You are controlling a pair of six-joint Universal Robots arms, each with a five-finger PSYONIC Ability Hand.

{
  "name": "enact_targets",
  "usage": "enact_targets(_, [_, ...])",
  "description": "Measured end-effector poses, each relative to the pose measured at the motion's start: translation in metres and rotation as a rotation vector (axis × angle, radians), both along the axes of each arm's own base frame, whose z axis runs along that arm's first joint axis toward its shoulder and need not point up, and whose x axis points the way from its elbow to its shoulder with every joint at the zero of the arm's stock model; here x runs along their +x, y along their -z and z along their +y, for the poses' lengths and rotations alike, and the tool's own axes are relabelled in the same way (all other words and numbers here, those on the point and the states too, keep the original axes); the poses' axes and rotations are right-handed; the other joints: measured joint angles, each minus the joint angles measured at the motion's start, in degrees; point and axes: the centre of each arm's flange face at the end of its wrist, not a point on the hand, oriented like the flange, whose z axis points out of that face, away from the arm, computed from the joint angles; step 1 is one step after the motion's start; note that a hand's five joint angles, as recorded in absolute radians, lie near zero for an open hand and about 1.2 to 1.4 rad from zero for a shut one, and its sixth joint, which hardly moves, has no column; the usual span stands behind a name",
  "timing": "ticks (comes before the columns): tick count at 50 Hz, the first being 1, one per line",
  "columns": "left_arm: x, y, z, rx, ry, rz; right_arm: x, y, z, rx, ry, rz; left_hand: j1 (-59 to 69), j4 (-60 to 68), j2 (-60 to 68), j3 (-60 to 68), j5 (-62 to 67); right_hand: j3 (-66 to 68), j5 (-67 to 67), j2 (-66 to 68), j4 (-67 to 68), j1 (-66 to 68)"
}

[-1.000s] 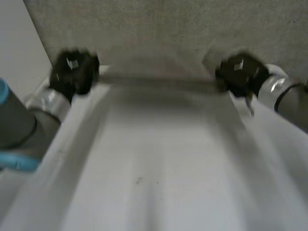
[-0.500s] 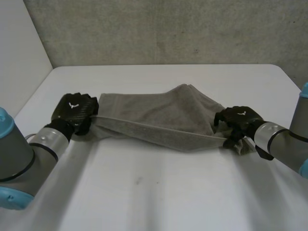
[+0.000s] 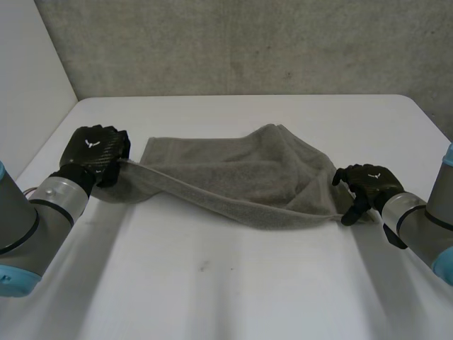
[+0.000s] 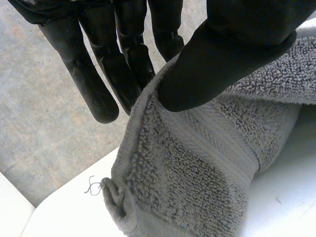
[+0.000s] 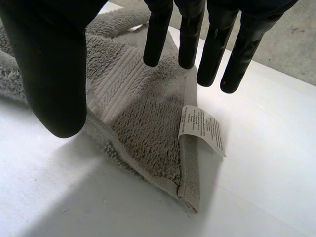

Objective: Fold the towel.

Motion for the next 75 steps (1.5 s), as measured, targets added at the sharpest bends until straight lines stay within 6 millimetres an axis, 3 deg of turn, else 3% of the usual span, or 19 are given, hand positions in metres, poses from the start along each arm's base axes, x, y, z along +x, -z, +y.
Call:
enact_targets(12, [0.001, 0.001, 0.000, 0.003, -0.001, -0.001, 0.002, 0.011, -0.004, 0.028, -0.007, -0.001, 0.00, 0.00, 0.00, 0.00, 0.00, 8.62, 8.56, 8.73, 8.75, 10.08])
enact_targets(22, [0.003, 0.000, -0.003, -0.002, -0.008, -0.001, 0.002, 0.011, -0.007, 0.026, -0.012, 0.000, 0.00, 0.00, 0.00, 0.00, 0.00, 32.29, 32.20, 32.88, 32.44, 37.30])
enact_targets(24, [0.003, -0.001, -0.004, -0.005, -0.011, -0.001, 0.003, 0.006, -0.010, 0.008, -0.014, -0.004, 0.00, 0.00, 0.00, 0.00, -0.03, 40.30, 40.16, 40.53, 40.45, 46.30])
enact_targets(26, [0.003, -0.001, -0.004, -0.006, -0.011, -0.001, 0.003, 0.001, -0.012, -0.007, -0.014, -0.008, 0.00, 0.00, 0.00, 0.00, 0.00, 41.10, 40.89, 41.05, 41.13, 46.90])
enact_targets(32, [0.001, -0.004, -0.003, -0.012, -0.001, 0.000, 0.006, -0.033, -0.021, -0.111, -0.036, -0.034, 0.00, 0.00, 0.00, 0.00, 0.00, 43.54, 43.34, 43.65, 43.76, 49.48])
enact_targets(37, [-0.002, -0.011, 0.001, -0.017, 0.011, 0.001, 0.008, -0.087, -0.023, -0.261, -0.070, -0.057, 0.00, 0.00, 0.00, 0.00, 0.00, 43.75, 43.65, 43.86, 44.00, 49.76])
enact_targets(40, [-0.002, -0.013, 0.003, -0.014, 0.013, 0.001, 0.009, -0.099, -0.021, -0.276, -0.080, -0.059, 0.00, 0.00, 0.00, 0.00, 0.00, 43.76, 43.65, 43.86, 44.02, 49.72])
enact_targets(44, [-0.002, -0.012, 0.005, -0.004, 0.014, -0.001, 0.012, -0.085, -0.018, -0.183, -0.099, -0.027, 0.00, 0.00, 0.00, 0.00, 0.00, 43.79, 43.70, 43.87, 44.06, 49.82])
enact_targets(48, [-0.002, -0.008, 0.005, 0.011, 0.013, -0.003, 0.016, -0.053, -0.013, -0.055, -0.136, 0.056, 0.00, 0.00, 0.00, 0.00, 0.00, 41.30, 41.90, 41.38, 41.41, 47.06])
enact_targets(50, [-0.001, -0.007, 0.005, 0.014, 0.012, -0.004, 0.016, -0.044, -0.012, -0.026, -0.147, 0.078, 0.00, 0.00, 0.00, 0.00, 0.00, 38.11, 39.02, 37.52, 38.24, 42.66])
enact_targets(53, [0.000, -0.005, 0.003, 0.019, 0.009, -0.005, 0.016, -0.027, -0.010, 0.028, -0.162, 0.117, 0.00, 0.00, 0.00, 0.00, 0.00, 23.41, 24.15, 23.50, 23.59, 25.87])
enact_targets(65, [0.003, -0.004, 0.000, 0.021, -0.002, -0.005, 0.013, -0.020, -0.007, 0.064, -0.145, 0.107, 0.00, 0.00, 0.00, 0.00, 0.00, 5.16, 5.66, 5.31, 5.33, 5.40])
enact_targets(70, [0.003, -0.004, 0.000, 0.022, -0.002, -0.005, 0.009, -0.018, -0.007, 0.072, -0.135, 0.104, 0.00, 0.00, 0.00, 0.00, -0.04, 5.69, 5.94, 5.63, 5.79, 6.52])
enact_targets(75, [0.003, -0.004, 0.000, 0.022, -0.003, -0.005, 0.004, -0.013, -0.011, 0.073, -0.121, 0.103, 0.00, 0.00, 0.00, 0.00, 0.00, 16.45, 16.46, 17.08, 16.59, 19.19])
